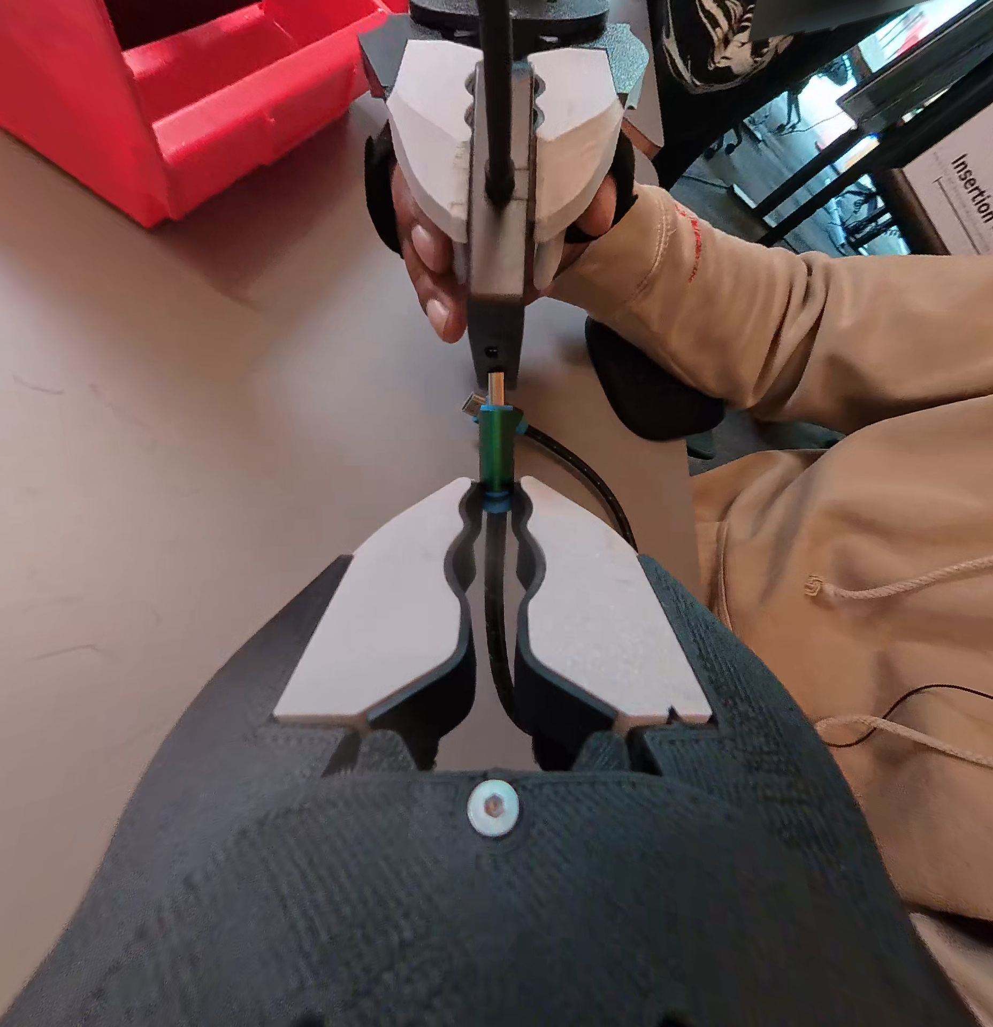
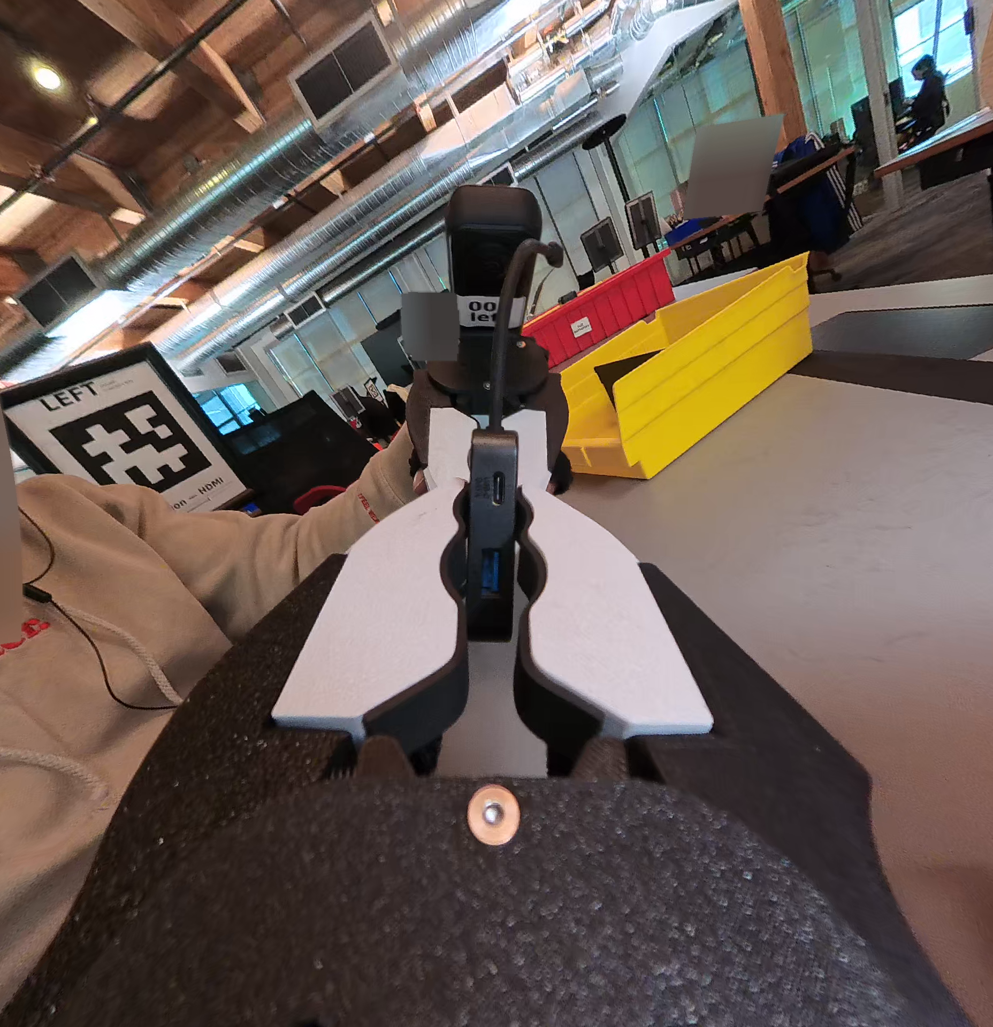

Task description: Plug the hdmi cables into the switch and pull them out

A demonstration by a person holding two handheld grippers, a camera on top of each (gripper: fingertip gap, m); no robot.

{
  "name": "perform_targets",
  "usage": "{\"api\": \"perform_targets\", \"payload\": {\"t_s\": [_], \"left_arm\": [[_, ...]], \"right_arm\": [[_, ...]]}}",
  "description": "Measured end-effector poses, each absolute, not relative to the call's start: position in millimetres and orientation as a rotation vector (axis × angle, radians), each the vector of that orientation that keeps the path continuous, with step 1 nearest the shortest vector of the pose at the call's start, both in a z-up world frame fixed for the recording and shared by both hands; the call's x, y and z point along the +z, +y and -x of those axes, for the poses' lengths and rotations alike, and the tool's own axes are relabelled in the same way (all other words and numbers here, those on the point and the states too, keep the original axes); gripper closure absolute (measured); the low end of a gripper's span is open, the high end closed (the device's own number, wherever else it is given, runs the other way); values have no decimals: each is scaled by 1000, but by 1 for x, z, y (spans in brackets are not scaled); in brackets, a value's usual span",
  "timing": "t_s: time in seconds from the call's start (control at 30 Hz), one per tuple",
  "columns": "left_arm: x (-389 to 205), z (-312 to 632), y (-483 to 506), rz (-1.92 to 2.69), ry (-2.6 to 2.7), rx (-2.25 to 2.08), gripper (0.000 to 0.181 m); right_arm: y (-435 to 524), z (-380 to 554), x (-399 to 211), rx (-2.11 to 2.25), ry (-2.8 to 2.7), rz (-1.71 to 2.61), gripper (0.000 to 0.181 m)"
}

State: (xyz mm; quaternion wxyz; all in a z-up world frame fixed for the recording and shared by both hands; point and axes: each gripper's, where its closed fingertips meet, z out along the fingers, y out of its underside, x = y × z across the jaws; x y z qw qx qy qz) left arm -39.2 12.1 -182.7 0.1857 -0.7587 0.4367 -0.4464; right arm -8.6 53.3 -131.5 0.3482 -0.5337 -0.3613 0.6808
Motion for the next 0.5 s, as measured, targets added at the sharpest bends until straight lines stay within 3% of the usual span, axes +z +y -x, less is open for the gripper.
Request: {"api": "perform_targets", "payload": {"t_s": [0.5], "left_arm": [[-187,37,7,2142,1240,-1328,171]], "right_arm": [[51,14,-126,1743,-918,1354,168]]}}
